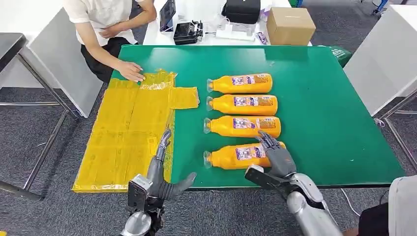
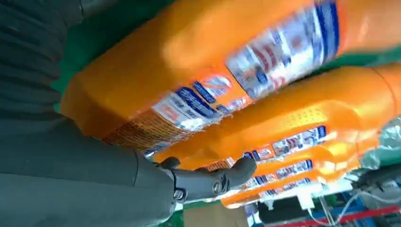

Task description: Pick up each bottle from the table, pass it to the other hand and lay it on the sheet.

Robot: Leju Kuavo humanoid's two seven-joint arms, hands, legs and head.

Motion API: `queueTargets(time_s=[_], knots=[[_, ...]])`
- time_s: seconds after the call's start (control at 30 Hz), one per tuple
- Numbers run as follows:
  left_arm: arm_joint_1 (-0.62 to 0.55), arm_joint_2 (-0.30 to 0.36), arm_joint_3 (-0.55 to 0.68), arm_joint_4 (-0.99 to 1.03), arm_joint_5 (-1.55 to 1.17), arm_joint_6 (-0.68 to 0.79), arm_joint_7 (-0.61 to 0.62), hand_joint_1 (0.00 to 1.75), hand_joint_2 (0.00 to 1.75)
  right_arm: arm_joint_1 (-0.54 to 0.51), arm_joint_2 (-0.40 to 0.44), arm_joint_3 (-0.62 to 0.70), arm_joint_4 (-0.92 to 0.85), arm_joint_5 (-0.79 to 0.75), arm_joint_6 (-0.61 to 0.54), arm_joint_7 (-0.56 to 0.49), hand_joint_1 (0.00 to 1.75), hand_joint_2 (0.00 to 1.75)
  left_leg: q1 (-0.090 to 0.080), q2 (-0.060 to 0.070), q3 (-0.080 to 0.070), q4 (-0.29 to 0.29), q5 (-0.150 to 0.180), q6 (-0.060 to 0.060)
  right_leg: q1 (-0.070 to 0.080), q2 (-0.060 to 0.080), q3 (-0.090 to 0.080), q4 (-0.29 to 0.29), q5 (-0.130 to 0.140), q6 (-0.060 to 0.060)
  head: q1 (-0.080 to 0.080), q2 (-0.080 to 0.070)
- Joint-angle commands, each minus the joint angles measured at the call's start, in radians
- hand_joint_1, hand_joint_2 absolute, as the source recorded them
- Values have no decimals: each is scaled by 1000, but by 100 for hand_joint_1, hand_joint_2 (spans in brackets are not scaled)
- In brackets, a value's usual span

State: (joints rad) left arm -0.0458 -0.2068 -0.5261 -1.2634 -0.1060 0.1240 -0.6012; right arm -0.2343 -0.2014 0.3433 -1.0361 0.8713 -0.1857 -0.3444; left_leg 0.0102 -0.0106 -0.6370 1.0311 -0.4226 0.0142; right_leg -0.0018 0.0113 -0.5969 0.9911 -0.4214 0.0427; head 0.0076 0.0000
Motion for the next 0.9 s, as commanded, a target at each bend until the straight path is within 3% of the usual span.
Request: queueTargets(time_s=[0.03, 0.3, 0.33, 0.37, 0.4, 0.7, 0.83, 0.9], knots=[[-6, 14, 12, 3, 16, -4, 4, 0, 175, -84, -83, 137, 155, 122, 61, 126, 0, 175, 0, 1, 4, -1, 0, 0, 0, 0, 3, -1, 0, 0, 0, 0], [5, 1, 24, -14, 8, -9, 16, 0, 175, -150, -69, 208, 230, 193, 119, 220, 0, 175, 0, 2, 7, -2, 1, 1, 0, 0, 7, -2, 2, 0, 0, 0], [6, 1, 25, -15, 6, -12, 19, 0, 175, -161, -68, 218, 247, 194, 129, 222, 26, 175, 0, 2, 7, -1, 1, 1, 0, 0, 6, -2, 2, 1, 0, 0], [6, 1, 25, -15, 6, -14, 20, 0, 175, -166, -67, 222, 256, 191, 141, 224, 140, 175, 0, 3, 9, -3, 1, 1, 0, 0, 8, -3, 2, 0, 0, 0], [6, 0, 27, -13, 6, -16, 21, 0, 175, -182, -68, 233, 278, 185, 170, 226, 175, 175, 0, 3, 9, -2, 1, 1, 0, 0, 8, -2, 2, 0, 0, 0], [0, -4, 25, -10, 7, -30, 23, 0, 175, -221, -77, 285, 312, 129, 233, 169, 175, 175, 0, 0, 13, -2, 2, 1, 1, -2, 8, -3, 4, -1, 0, 0], [-3, 0, 13, -13, 11, -42, 17, 0, 175, -172, -99, 289, 228, 4, 243, 56, 175, 175, 0, -2, 14, -2, 2, 2, 1, -3, 4, -3, 2, 0, 0, 0], [-4, 1, 11, -11, 12, -44, 16, 0, 175, -159, -104, 298, 210, -12, 239, 52, 175, 175, 1, -1, 15, -1, 2, 2, 1, -2, 15, -3, 2, 2, 0, 0]])
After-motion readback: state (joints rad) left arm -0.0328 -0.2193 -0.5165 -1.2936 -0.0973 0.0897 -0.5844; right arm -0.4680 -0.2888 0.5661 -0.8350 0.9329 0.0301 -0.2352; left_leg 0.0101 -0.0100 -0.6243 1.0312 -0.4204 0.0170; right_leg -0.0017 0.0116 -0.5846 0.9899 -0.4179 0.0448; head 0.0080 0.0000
